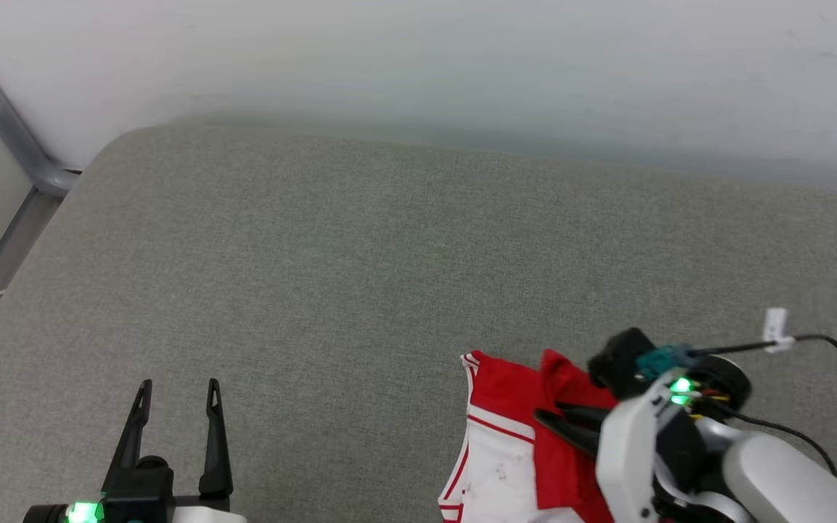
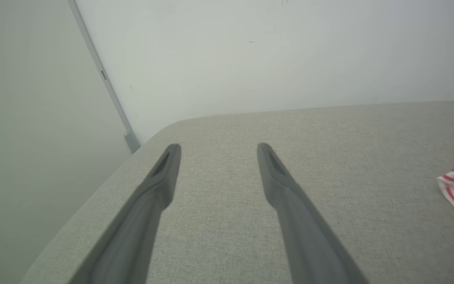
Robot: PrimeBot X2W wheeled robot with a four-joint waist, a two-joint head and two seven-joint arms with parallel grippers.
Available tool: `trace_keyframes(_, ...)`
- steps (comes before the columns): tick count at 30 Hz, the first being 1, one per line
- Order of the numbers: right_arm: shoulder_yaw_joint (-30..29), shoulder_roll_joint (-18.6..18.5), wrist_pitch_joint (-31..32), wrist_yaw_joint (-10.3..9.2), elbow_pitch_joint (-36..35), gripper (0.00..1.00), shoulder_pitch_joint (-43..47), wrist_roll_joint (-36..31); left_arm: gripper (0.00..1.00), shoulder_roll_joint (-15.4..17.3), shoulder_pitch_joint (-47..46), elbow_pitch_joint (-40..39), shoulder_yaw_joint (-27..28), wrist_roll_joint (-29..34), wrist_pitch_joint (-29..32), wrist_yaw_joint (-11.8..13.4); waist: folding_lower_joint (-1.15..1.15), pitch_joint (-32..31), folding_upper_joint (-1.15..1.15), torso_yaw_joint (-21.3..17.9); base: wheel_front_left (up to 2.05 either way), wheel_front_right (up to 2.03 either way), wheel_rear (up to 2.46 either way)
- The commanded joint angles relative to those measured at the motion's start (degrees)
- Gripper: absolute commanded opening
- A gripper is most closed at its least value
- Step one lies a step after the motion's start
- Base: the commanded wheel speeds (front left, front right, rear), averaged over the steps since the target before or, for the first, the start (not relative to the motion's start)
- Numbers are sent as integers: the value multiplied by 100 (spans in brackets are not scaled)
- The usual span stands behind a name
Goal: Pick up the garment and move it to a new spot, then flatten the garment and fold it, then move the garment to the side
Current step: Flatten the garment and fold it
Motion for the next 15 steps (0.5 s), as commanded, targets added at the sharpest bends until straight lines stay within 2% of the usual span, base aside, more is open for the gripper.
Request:
trace_keyframes(1, 137, 103, -41, -5, 79, 0, -188, 8, 100, -6, -90, -4, -10, 1, -14, -2, 0, 25, 0, 14, 0, 0, 0)
trace_keyframes(9, 1132, 629, -382, -6, 1176, 0, -1233, -185, 100, -52, -208, 16, -27, -17, -14, -11, 0, 209, 0, 84, 0, 0, 0)
trace_keyframes(15, 1906, 872, -449, -6, 2255, 0, -1605, -63, 100, -87, -307, 39, -45, -15, -14, -16, 0, 346, 0, 151, 0, 0, 0)
